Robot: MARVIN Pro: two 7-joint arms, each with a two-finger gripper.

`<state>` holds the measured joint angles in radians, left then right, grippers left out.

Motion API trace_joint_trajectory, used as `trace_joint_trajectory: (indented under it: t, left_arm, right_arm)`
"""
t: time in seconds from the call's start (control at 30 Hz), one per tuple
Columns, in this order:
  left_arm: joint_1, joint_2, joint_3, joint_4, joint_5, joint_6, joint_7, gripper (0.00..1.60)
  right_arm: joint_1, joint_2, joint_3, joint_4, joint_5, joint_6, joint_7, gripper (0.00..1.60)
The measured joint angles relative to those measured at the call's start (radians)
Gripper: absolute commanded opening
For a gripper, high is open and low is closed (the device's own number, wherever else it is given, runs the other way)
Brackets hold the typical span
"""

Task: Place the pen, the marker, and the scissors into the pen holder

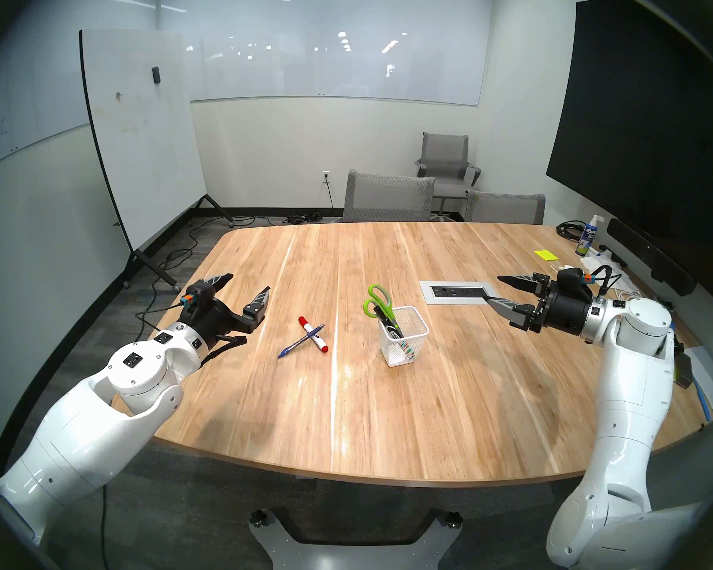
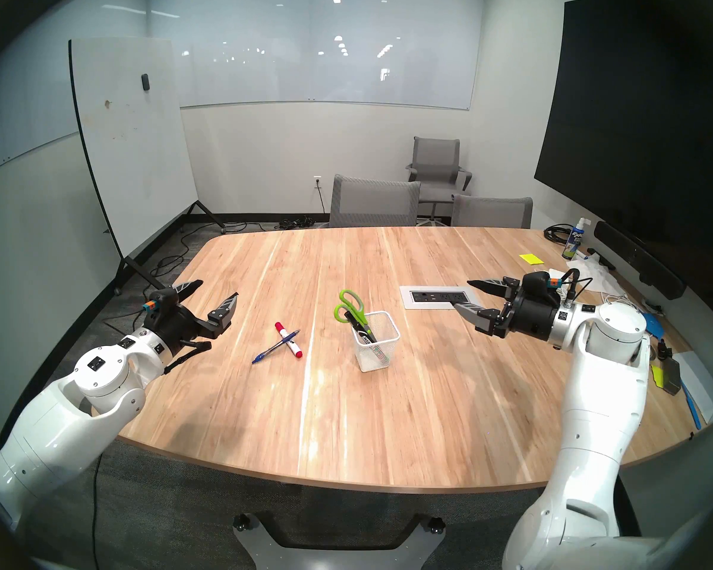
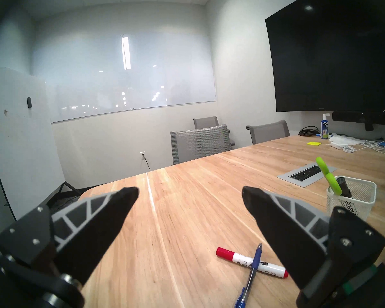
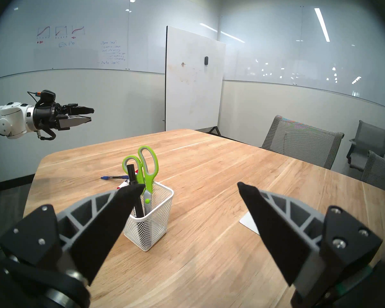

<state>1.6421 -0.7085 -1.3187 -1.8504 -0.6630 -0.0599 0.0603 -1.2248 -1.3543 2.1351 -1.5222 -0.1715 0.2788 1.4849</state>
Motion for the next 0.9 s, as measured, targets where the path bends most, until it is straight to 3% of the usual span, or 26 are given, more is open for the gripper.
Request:
trace_joint_trajectory:
  t: [0.47,0.9]
  left_arm:
    - [0.04,0.016,0.019,-0.027,0.014,0.028,0.002,1.6]
    - [0.047,0.033,0.018,-0.018,-0.058,0.095,-0.062,1.6]
  right_arm:
    - [0.001,-0.001,0.001,0.0,-0.001,0.0,0.0,1.6]
    - [0.001,-0.002,0.002,0.0,-0.002,0.0,0.0,1.6]
